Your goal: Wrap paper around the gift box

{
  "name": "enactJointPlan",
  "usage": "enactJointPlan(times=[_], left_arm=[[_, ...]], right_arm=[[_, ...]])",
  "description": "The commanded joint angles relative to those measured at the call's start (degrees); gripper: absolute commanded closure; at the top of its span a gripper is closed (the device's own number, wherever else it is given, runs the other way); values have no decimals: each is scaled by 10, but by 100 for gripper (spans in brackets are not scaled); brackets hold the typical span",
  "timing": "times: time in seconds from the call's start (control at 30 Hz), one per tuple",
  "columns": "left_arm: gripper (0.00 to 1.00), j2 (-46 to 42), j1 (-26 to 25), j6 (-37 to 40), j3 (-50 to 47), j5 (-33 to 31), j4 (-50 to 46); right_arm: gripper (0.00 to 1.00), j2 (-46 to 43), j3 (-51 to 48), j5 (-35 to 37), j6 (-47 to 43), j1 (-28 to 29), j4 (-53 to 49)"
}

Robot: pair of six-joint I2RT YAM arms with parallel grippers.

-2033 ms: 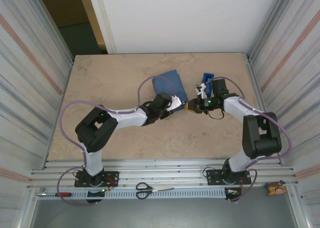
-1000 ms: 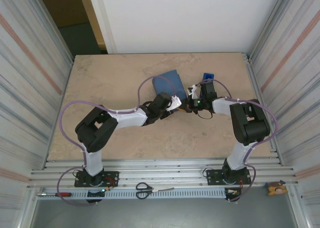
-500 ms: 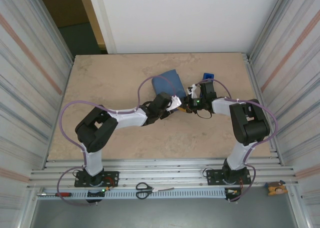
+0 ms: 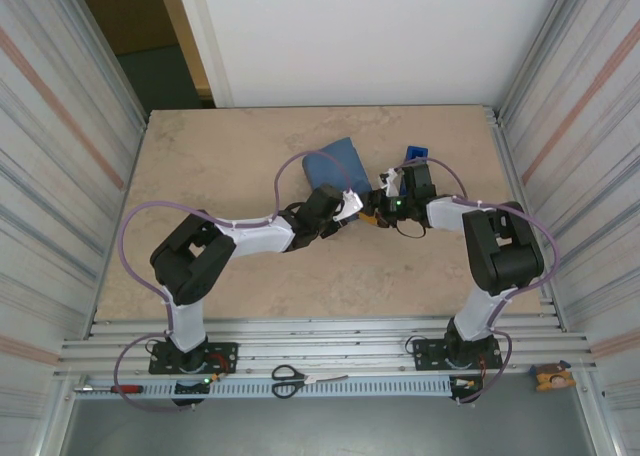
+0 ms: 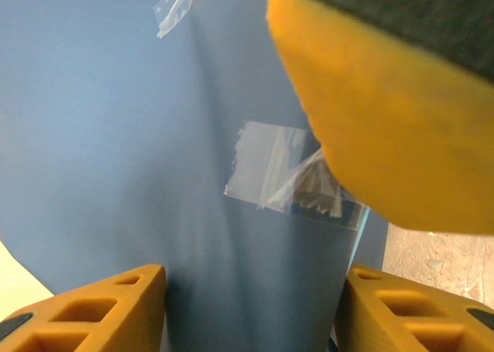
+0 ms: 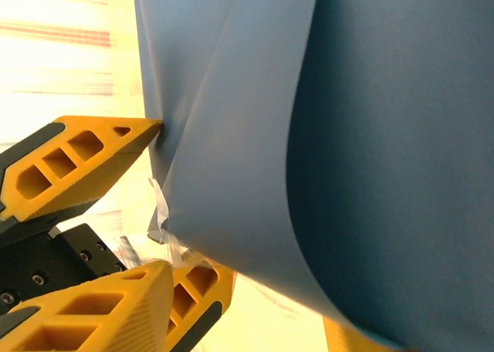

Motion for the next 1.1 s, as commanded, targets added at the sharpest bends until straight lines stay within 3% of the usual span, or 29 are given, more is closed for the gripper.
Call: enactJointPlan(times=[0.0,0.17,0.27,0.37,0.47,0.6,0.83,1.07], left_arm=[[44,25,-4,-8,-9,8,-55],[44,26,-4,-8,-10,8,-55],[44,25,-4,-8,-9,8,-56],[44,25,-4,-7,-10,8,-56],[44,25,-4,-7,-8,8,-55],[44,25,-4,-6,-7,8,-55],[44,24,-4,-7,-7,8,-56],[44,26,-4,-8,-4,9,-56]], right_arm=[[45,-38,-1,-21,-6,-3,-4],[47,-60,-4,-25,-20,-13,-35],[62,-69,-10,-34,-30,-17,-52],[85,-71,-20,-30,-32,-12,-57],[96,-65,-31,-16,-21,0,-49],[100,-51,-45,11,1,16,-15],[100,-10,-69,19,91,27,141],[100,7,-69,91,138,47,224]])
